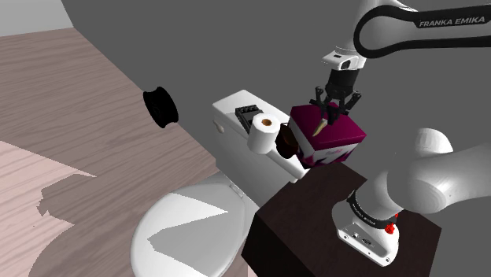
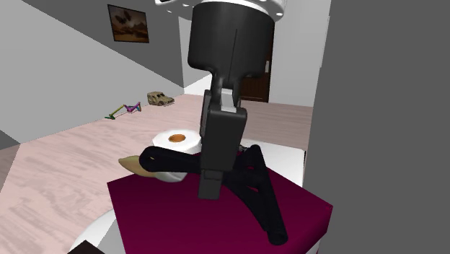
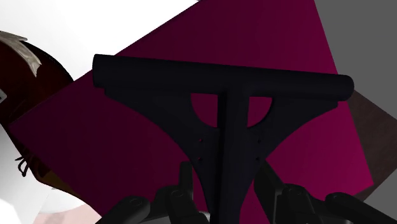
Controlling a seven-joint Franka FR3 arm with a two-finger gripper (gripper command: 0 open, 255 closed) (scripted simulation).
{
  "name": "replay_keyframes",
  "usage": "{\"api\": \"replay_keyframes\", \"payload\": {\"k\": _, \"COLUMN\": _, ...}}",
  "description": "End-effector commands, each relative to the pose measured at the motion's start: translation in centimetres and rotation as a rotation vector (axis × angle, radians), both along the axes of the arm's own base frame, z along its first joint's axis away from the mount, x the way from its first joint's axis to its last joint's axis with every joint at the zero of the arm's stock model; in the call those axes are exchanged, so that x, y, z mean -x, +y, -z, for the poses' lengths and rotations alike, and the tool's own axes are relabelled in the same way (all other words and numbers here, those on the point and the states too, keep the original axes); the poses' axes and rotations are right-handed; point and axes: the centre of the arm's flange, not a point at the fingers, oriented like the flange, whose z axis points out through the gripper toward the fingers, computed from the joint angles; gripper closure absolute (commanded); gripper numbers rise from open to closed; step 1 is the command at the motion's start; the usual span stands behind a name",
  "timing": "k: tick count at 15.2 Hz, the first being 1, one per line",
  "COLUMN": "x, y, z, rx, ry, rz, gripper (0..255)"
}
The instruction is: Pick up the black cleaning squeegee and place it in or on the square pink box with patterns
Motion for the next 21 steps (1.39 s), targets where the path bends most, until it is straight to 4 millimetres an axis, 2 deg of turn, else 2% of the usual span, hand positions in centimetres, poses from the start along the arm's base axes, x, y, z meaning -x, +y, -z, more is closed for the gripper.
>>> {"api": "replay_keyframes", "payload": {"k": 1, "x": 0.0, "y": 0.0, "z": 0.1, "rx": 0.0, "ry": 0.001, "rz": 0.0, "gripper": 255}}
{"api": "replay_keyframes", "payload": {"k": 3, "x": 0.0, "y": 0.0, "z": 0.1, "rx": 0.0, "ry": 0.001, "rz": 0.0, "gripper": 255}}
{"api": "replay_keyframes", "payload": {"k": 4, "x": 0.0, "y": 0.0, "z": 0.1, "rx": 0.0, "ry": 0.001, "rz": 0.0, "gripper": 0}}
{"api": "replay_keyframes", "payload": {"k": 9, "x": 0.0, "y": 0.0, "z": 0.1, "rx": 0.0, "ry": 0.001, "rz": 0.0, "gripper": 0}}
{"api": "replay_keyframes", "payload": {"k": 13, "x": -0.9, "y": -0.5, "z": -4.8, "rx": 0.0, "ry": 0.001, "rz": 0.0, "gripper": 0}}
{"api": "replay_keyframes", "payload": {"k": 21, "x": -0.9, "y": -0.5, "z": -4.8, "rx": 0.0, "ry": 0.001, "rz": 0.0, "gripper": 0}}
